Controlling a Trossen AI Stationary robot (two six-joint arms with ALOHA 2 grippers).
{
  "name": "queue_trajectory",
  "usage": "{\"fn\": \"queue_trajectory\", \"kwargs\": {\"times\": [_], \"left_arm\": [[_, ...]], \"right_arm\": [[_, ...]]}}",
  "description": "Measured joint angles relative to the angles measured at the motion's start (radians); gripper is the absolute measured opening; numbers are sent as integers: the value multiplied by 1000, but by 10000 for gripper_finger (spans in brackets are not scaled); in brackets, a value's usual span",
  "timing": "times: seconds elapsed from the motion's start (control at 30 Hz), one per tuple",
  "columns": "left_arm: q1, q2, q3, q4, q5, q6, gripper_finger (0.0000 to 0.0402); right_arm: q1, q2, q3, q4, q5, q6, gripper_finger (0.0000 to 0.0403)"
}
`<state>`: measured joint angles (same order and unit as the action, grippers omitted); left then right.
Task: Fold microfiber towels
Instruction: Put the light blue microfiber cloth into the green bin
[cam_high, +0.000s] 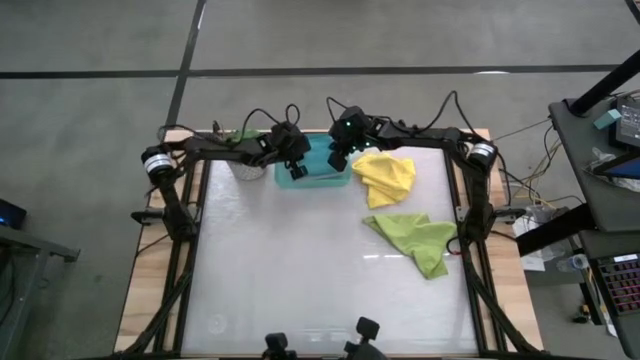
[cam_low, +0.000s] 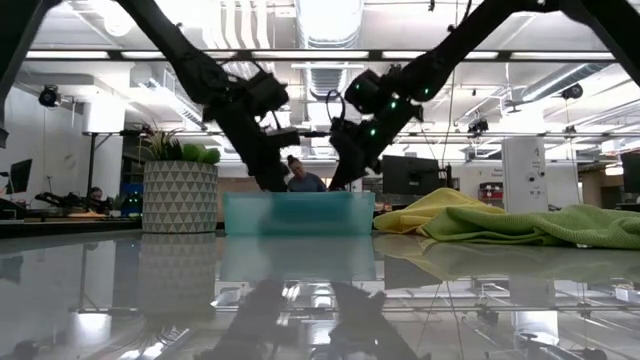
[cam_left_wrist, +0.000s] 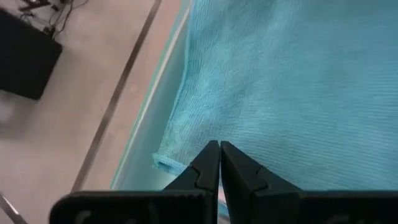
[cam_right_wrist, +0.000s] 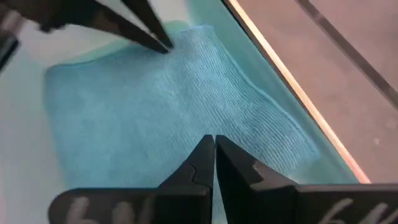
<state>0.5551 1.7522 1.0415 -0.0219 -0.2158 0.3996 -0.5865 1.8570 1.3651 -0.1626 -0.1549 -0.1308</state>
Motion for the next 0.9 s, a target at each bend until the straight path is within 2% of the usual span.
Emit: {"fn": "queue_trajectory", "kwargs": {"times": [0.2,0.3,0.4,0.67,0.9], "left_arm": [[-46,-117,-6,-151,36,0,0],[-65,-163,-30,-178,178,5,0],[-68,-169,-56,-178,286,7,0],[-64,-106,-109,-83,265,-19,0],[-64,-81,-110,-90,262,-27,0]], "right_arm": [[32,-51,-11,-83,-32,0,9],[63,-52,-31,-94,-108,0,9],[89,-52,-56,-97,-124,0,9],[95,-52,-78,-85,-122,26,9],[96,-52,-79,-96,-104,27,8]]}}
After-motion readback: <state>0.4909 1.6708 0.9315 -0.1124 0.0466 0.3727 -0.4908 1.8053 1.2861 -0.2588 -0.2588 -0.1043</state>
